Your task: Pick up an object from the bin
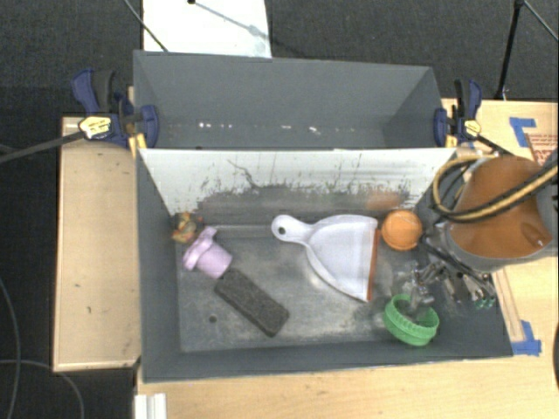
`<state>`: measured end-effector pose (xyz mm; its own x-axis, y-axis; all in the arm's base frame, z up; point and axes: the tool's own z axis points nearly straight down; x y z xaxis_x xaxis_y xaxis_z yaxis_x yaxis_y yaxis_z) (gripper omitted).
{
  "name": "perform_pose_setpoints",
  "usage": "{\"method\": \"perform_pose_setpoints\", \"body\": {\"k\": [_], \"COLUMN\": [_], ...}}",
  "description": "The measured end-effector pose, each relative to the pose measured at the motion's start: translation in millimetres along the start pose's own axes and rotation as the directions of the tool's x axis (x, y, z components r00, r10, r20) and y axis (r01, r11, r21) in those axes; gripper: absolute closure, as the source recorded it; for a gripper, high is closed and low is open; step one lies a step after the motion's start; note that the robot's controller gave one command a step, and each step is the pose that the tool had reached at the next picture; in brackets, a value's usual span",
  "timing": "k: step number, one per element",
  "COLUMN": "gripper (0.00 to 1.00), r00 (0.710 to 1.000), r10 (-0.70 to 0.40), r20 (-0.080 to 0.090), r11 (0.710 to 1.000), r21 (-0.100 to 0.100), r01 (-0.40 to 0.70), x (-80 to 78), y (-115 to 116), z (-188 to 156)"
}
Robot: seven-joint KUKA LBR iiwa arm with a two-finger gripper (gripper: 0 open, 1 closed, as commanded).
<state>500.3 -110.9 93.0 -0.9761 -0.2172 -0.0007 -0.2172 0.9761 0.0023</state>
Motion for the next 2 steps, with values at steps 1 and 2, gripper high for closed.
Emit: {"method": "perform_pose_setpoints", "body": {"k": [1, 2], "gripper": [1.0, 1.0], "r00": [1.0, 1.0], "r10": [0.003, 0.011], "r20": [-0.003, -0.002], "r11": [1.0, 1.0], "r21": [0.0, 0.001], "r01": [-0.003, -0.011], "x": [4.7, 7.2], "y": [-2.0, 2.3], "z": [-64.4, -140.5]}}
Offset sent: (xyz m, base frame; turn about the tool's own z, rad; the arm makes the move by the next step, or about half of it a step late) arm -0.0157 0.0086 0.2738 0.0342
